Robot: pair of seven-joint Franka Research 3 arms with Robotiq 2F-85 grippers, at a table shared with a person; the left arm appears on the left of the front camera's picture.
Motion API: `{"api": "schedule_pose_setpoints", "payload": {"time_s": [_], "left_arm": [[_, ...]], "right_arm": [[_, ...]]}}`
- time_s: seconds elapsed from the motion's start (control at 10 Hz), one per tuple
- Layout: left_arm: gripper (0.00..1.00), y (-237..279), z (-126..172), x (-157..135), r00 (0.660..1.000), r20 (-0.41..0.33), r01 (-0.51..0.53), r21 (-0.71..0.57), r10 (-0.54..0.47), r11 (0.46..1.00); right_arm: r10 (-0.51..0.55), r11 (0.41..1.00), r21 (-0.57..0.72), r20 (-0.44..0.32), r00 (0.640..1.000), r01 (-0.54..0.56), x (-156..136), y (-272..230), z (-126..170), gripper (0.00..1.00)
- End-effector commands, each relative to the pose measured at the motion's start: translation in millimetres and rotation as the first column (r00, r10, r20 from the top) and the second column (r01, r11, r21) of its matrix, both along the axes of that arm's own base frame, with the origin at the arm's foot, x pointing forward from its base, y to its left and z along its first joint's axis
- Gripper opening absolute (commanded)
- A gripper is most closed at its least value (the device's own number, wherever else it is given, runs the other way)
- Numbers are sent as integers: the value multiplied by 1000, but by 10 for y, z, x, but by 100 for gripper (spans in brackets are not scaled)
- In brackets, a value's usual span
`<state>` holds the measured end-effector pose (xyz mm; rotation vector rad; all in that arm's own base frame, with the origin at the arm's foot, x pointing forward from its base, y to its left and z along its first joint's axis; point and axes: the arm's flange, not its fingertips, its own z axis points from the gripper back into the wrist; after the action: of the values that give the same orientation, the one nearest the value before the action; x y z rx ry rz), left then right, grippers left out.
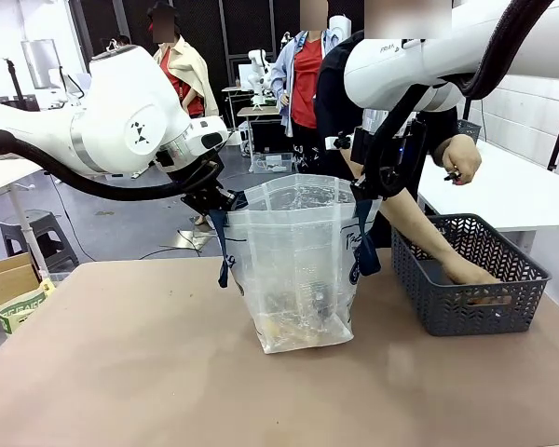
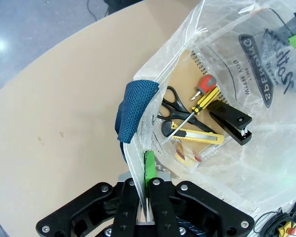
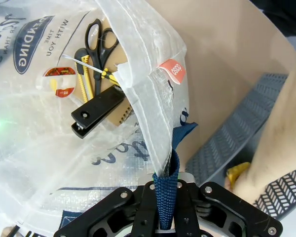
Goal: Transfer purchased items from the store into the shopping bag.
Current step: Move the Reusable shopping bag to the right side of the table.
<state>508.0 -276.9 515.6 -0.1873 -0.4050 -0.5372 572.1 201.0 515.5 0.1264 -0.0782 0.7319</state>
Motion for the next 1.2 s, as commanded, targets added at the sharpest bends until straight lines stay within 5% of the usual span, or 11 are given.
{"api": "schedule_pose_setpoints", "payload": {"time_s": [0.0,1.1], "left_arm": [[0,14,1,5,1000,3,-8,4,8,1000],[0,14,1,5,1000,3,-8,4,8,1000]], "right_arm": [[-4,1000,-1,-1,1000,4,-1,-7,-5,0],[-4,1000,-1,-1,1000,4,-1,-7,-5,0]]}}
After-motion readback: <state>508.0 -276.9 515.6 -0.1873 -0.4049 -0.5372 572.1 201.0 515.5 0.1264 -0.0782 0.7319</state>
